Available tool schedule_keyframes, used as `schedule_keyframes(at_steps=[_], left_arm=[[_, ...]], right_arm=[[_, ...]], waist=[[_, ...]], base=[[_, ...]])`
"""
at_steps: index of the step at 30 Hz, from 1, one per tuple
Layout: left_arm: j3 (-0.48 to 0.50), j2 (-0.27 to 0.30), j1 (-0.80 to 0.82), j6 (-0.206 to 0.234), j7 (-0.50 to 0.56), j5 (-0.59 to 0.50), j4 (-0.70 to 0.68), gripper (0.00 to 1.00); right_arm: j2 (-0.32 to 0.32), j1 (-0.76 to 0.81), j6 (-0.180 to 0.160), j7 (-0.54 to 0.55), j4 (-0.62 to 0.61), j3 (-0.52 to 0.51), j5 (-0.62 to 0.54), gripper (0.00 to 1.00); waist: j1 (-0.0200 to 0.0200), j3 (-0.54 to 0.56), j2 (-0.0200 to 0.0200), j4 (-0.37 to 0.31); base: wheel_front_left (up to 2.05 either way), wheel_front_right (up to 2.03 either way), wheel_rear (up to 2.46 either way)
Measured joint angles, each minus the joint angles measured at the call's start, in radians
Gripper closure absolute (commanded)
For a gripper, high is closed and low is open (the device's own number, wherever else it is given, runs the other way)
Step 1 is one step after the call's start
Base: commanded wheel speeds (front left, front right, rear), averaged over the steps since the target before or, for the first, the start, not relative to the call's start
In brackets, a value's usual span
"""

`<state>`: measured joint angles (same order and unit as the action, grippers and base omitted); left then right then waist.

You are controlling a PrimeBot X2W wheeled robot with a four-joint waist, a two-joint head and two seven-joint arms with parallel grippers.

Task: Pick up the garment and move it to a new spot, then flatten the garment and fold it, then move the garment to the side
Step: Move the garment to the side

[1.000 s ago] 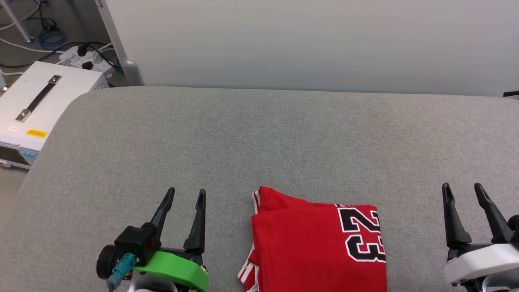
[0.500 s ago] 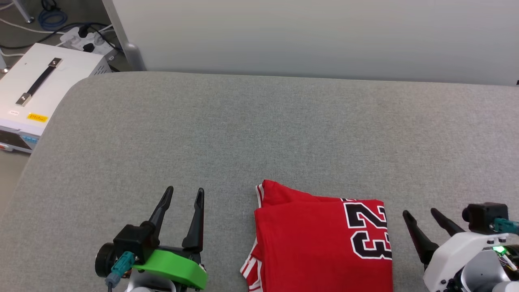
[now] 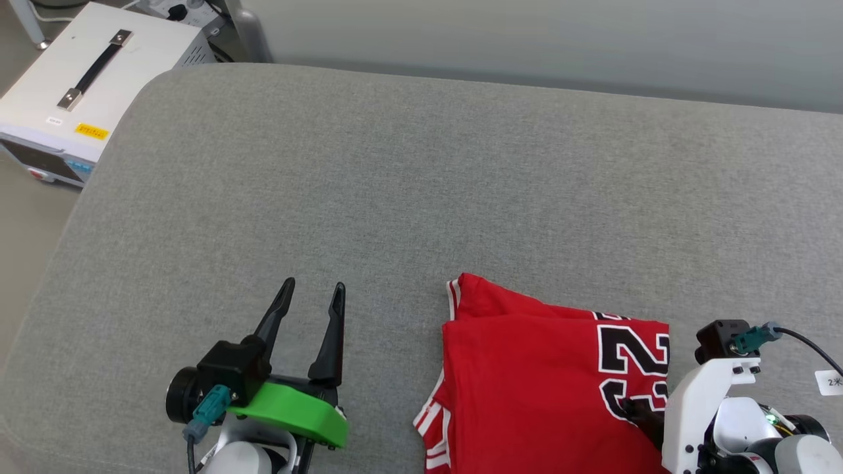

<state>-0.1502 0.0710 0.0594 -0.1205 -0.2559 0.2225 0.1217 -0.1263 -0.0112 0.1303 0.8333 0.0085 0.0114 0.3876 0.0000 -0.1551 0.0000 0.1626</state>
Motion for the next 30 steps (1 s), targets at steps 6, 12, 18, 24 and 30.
schedule_keyframes(at_steps=[6, 12, 18, 24, 30], left_arm=[[0.001, -0.002, 0.009, -0.003, 0.000, -0.002, 0.005, 0.00], [0.006, -0.005, 0.011, -0.003, 0.000, -0.003, 0.011, 0.00], [0.010, -0.008, 0.010, -0.003, 0.000, -0.003, 0.015, 0.00], [-0.004, -0.008, 0.009, -0.003, 0.000, -0.004, 0.015, 0.00], [-0.031, -0.007, 0.008, -0.004, 0.000, -0.005, 0.013, 0.00]], right_arm=[[0.007, -0.012, 0.000, 0.007, 0.046, 0.010, -0.020, 0.02], [-0.007, -0.018, 0.001, -0.024, 0.060, 0.036, -0.024, 1.00], [-0.056, -0.034, 0.002, -0.080, 0.034, 0.092, -0.036, 1.00], [-0.220, -0.048, 0.002, -0.091, -0.033, 0.194, -0.058, 1.00], [-0.384, -0.095, 0.002, -0.088, -0.096, 0.254, -0.045, 1.00]], waist=[[0.0000, -0.025, 0.0000, 0.029], [0.0000, -0.028, 0.0000, 0.030], [0.0000, -0.008, 0.0000, -0.002], [0.0000, 0.011, 0.0000, -0.055], [0.0000, 0.021, 0.0000, -0.122]], base=[[0.00, 0.00, 0.00], [0.00, 0.00, 0.00], [0.00, 0.00, 0.00], [0.00, 0.00, 0.00], [0.00, 0.00, 0.00]])
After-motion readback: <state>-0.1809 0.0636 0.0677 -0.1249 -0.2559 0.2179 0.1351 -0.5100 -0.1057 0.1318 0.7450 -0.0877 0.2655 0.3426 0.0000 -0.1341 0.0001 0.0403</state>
